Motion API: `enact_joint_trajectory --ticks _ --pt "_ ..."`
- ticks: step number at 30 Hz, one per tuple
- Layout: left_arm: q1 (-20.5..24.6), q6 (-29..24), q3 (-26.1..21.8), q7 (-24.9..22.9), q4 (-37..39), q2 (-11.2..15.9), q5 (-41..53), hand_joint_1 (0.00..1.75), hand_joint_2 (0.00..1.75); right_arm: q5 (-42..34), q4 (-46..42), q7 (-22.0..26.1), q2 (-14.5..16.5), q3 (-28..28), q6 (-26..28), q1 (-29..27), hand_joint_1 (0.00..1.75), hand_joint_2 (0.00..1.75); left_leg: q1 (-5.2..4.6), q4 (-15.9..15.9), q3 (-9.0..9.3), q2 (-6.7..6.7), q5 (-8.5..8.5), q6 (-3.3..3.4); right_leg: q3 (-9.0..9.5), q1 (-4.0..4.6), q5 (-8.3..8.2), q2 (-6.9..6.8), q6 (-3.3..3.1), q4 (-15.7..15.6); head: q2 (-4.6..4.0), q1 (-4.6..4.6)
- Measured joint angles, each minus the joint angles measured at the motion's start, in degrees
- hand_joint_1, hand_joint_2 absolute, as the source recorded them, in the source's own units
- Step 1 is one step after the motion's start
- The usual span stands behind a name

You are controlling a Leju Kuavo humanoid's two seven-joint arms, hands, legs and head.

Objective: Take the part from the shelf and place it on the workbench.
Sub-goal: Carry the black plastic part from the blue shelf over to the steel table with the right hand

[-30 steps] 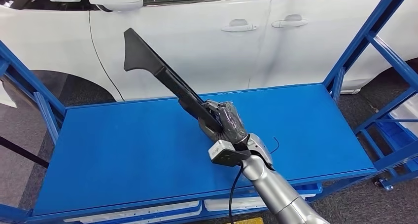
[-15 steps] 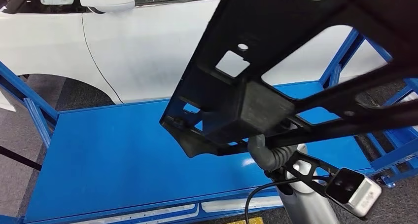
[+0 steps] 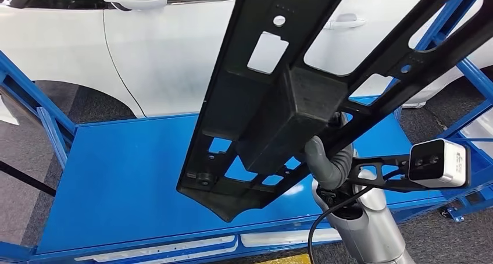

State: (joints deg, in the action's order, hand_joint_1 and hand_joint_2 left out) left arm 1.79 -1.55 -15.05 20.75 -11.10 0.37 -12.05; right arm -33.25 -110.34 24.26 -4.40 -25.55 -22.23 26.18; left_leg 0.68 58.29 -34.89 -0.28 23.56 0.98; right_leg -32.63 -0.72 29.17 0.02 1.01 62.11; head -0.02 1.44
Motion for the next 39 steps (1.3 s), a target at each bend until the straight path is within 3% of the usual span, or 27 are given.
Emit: enact_joint_trajectory --ticks 2,5,7,9,11,12,13,15,17,20,21,23,25,26,27,28,30,32,33,36,37,39 --pt "0.02 -0.38 -0.20 -0.31 0.00 0.14 0.05 0.00 1.75 -1.04 -0.08 -0.24 -0.53 -0.39 0.43 0.33 1.75 1.75 -0.11 0.17 -0.36 -0.09 -0.34 -0.67 1.48 0.26 -1.08 0.03 -0.38 -3.57 0.00 0.00" --pt "-0.20 -0.70 -0.72 -0.64 0.00 0.37 0.26 0.00 1.75 -2.90 0.42 1.51 -2.22 -1.03 -0.21 0.29 1.75 1.75 0.00 0.14 -0.81 -0.13 -0.64 -1.85 0.91 0.38 -2.05 -0.05 -1.43 -3.89 0.00 0.00" --pt "-0.32 -1.14 -0.98 -1.04 0.00 0.49 0.32 0.00 1.75 -3.75 1.17 3.34 -3.14 -1.84 -0.47 0.29 1.75 1.75 0.13 2.97 -2.09 -0.08 2.15 -2.41 0.20 0.19 -3.03 -0.25 -2.26 -4.26 0.00 0.00" --pt "-0.33 -1.55 -1.22 -1.63 0.00 0.58 0.27 0.00 1.75 -4.31 1.94 4.50 -3.72 -2.83 0.12 0.18 1.75 1.75 0.19 10.25 -4.73 -0.03 7.27 -2.79 -1.05 0.29 -3.95 -0.34 -2.70 -4.25 0.00 0.00" --pt "-0.34 -1.68 -1.40 -2.18 0.00 0.66 0.34 0.00 1.75 -4.44 2.43 4.89 -4.20 -3.67 1.25 -0.16 1.75 1.75 0.20 16.05 -6.00 -0.03 10.26 -2.93 -2.48 0.51 -4.92 -0.34 -2.77 -4.10 0.00 0.00" --pt "-0.34 -1.70 -1.44 -2.44 0.00 0.68 0.46 0.00 1.75 -4.44 2.58 5.02 -4.48 -4.03 1.82 -0.35 1.75 1.75 0.19 15.88 -5.04 -0.03 10.23 -2.85 -3.15 0.61 -5.36 -0.33 -2.74 -3.99 0.00 0.00" --pt "-0.33 -1.72 -1.45 -2.74 0.00 0.72 0.62 0.00 1.75 -4.43 2.68 5.15 -4.77 -4.32 2.26 -0.51 1.75 1.75 0.16 13.34 -2.84 -0.02 9.34 -2.67 -3.76 0.69 -5.78 -0.33 -2.67 -3.87 0.00 0.00" --pt "-0.16 -1.82 -1.49 -3.54 0.00 0.86 0.98 0.00 1.75 -4.50 2.74 5.41 -5.47 -4.74 2.73 -0.82 1.75 1.75 -0.04 4.68 3.18 -0.03 7.13 -1.96 -4.65 0.88 -6.55 -0.34 -2.37 -3.64 0.00 0.01" --pt "0.02 -2.08 -1.57 -4.33 0.00 0.96 1.21 0.00 1.75 -4.73 2.73 5.61 -6.30 -5.04 2.74 -1.29 1.75 1.75 -0.40 -0.42 6.10 -0.07 5.93 -1.13 -5.07 0.98 -7.30 -0.42 -1.82 -3.62 0.00 0.02" --pt "-0.06 -2.47 -1.90 -5.12 0.00 0.92 1.27 0.00 1.75 -5.37 2.72 5.76 -7.65 -5.38 2.40 -1.99 1.75 1.75 -0.49 -1.00 5.52 0.02 4.59 -0.18 -5.29 0.82 -8.26 -0.40 -0.84 -3.91 0.00 0.01" --pt "-0.07 -2.72 -2.02 -5.48 0.00 0.89 1.31 0.00 1.75 -5.77 2.68 5.77 -8.23 -5.44 2.14 -2.18 1.75 1.75 -0.35 -1.21 5.19 0.17 3.90 0.21 -5.64 0.77 -7.48 -0.30 -0.52 -3.42 0.00 0.01" --pt "-0.01 -3.45 -2.21 -6.26 0.00 0.78 1.42 0.00 1.75 -6.73 2.56 5.66 -9.56 -5.46 1.65 -2.50 1.75 1.75 -0.09 -1.52 4.07 0.47 2.44 0.82 -7.22 0.56 -2.96 -0.08 0.05 0.72 0.00 0.00" --pt "-0.05 -4.08 -2.31 -6.69 0.00 0.65 1.45 0.00 1.75 -7.48 2.44 5.45 -10.70 -5.46 1.47 -2.88 1.75 1.75 -0.10 -1.44 2.45 0.50 1.28 0.97 -9.17 0.29 2.32 -0.05 0.53 8.14 0.00 0.00" --pt "-0.09 -4.22 -2.34 -6.79 0.00 0.56 1.45 0.00 1.75 -7.69 2.42 5.37 -11.19 -5.46 1.46 -3.11 1.75 1.75 -0.10 -1.34 1.62 0.51 0.73 0.91 -9.50 0.14 3.45 -0.06 0.74 11.02 0.00 0.00" --pt "-0.12 -4.30 -2.37 -6.82 0.00 0.49 1.45 0.00 1.75 -7.83 2.42 5.30 -11.56 -5.46 1.47 -3.28 1.75 1.75 -0.09 -1.20 0.78 0.51 0.20 0.81 -8.92 -0.01 3.32 -0.07 0.91 12.10 0.00 0.00" --pt "-0.14 -4.33 -2.38 -6.85 0.00 0.44 1.45 0.00 1.75 -7.92 2.41 5.26 -11.92 -5.46 1.48 -3.38 1.75 1.75 -0.06 -1.02 -0.04 0.51 -0.30 0.67 -7.32 -0.17 2.23 -0.08 1.04 11.14 0.00 0.00" --pt "-0.13 -4.33 -2.39 -6.86 0.00 0.37 1.45 0.00 1.75 -8.04 2.34 5.23 -12.36 -5.46 1.48 -3.42 1.75 1.75 -0.01 -0.47 -1.50 0.49 -1.10 0.25 -1.80 -0.46 0.12 -0.07 1.12 4.25 0.00 0.00" --pt "-0.12 -4.39 -2.40 -6.94 0.00 0.33 1.47 0.00 1.75 -8.29 2.16 5.14 -12.70 -5.46 1.52 -3.46 1.75 1.75 -0.06 -0.01 -2.43 0.45 -1.80 -0.41 2.47 -0.26 0.11 0.06 0.66 -2.14 0.00 0.01" --pt "-0.12 -4.45 -2.41 -7.04 0.00 0.33 1.46 0.00 1.75 -8.58 2.06 5.06 -12.89 -5.46 1.58 -3.47 1.75 1.75 -0.10 0.02 -2.64 0.43 -2.22 -0.79 3.16 -0.08 0.52 0.13 0.30 -3.58 0.00 0.02" --pt "-0.27 -4.83 -2.56 -7.41 0.01 0.30 1.37 0.00 1.75 -9.79 1.84 4.69 -13.64 -5.46 1.70 -3.52 1.75 1.75 -0.01 0.03 -3.14 0.32 -2.79 -1.87 2.34 0.09 -0.63 0.00 -1.09 -3.96 0.00 0.03" --pt "-0.36 -5.03 -2.63 -7.54 0.02 0.27 1.33 0.00 1.75 -10.26 1.74 4.60 -13.94 -5.44 1.65 -3.59 1.75 1.75 0.07 1.09 -3.67 0.29 -1.40 -2.14 1.84 0.04 -1.24 -0.15 -1.62 -4.08 0.00 0.03" --pt "-0.46 -5.44 -2.76 -7.77 0.02 0.21 1.33 0.00 1.75 -11.21 1.42 4.49 -14.73 -5.26 1.45 -3.80 1.75 1.75 0.23 6.60 -5.41 0.29 4.12 -2.50 0.50 0.06 -2.52 -0.37 -2.37 -4.17 0.00 0.03"
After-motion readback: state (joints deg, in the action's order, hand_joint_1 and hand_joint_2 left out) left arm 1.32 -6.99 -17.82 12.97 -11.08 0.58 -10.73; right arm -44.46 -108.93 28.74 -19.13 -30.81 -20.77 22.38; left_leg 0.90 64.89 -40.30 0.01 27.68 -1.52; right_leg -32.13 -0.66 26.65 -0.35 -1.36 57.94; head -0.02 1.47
